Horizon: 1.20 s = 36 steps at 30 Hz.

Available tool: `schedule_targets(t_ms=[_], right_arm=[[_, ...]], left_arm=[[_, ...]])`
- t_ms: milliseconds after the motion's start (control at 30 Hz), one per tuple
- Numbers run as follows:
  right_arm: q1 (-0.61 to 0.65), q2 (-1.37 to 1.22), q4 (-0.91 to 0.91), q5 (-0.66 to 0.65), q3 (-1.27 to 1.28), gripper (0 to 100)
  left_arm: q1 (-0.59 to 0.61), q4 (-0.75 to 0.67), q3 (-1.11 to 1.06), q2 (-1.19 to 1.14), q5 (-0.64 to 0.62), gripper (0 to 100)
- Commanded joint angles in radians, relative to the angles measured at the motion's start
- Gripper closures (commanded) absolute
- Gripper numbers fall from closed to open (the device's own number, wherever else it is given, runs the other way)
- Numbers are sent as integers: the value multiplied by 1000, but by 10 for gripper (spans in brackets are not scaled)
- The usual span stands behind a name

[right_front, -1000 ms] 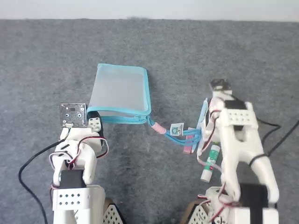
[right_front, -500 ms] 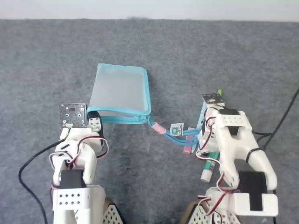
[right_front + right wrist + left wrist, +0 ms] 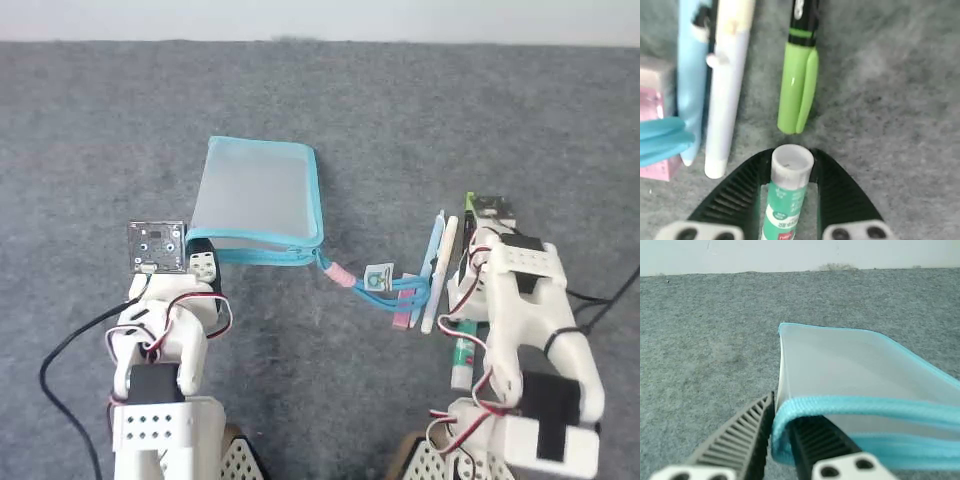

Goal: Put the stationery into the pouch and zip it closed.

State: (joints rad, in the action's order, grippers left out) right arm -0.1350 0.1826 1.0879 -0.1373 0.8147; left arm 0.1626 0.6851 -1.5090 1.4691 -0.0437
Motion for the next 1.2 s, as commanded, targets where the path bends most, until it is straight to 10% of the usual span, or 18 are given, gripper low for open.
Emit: schedule_targets(t_ms=[0,300,700,933,1167], right_arm=[[-47,145,10,-31,-41,992],[-97,248,177,-97,-316,992],[-105,-292,139,-167,-652,988],[-163,-335,143,-173,-713,785],[-202,-335,176,-166,-729,782]], left_arm=[[9,-34,2,15,-15,988],[9,-37,2,15,-15,988],[9,-34,-8,15,11,988],[8,-34,-8,15,9,988],[8,-34,-10,15,9,988]])
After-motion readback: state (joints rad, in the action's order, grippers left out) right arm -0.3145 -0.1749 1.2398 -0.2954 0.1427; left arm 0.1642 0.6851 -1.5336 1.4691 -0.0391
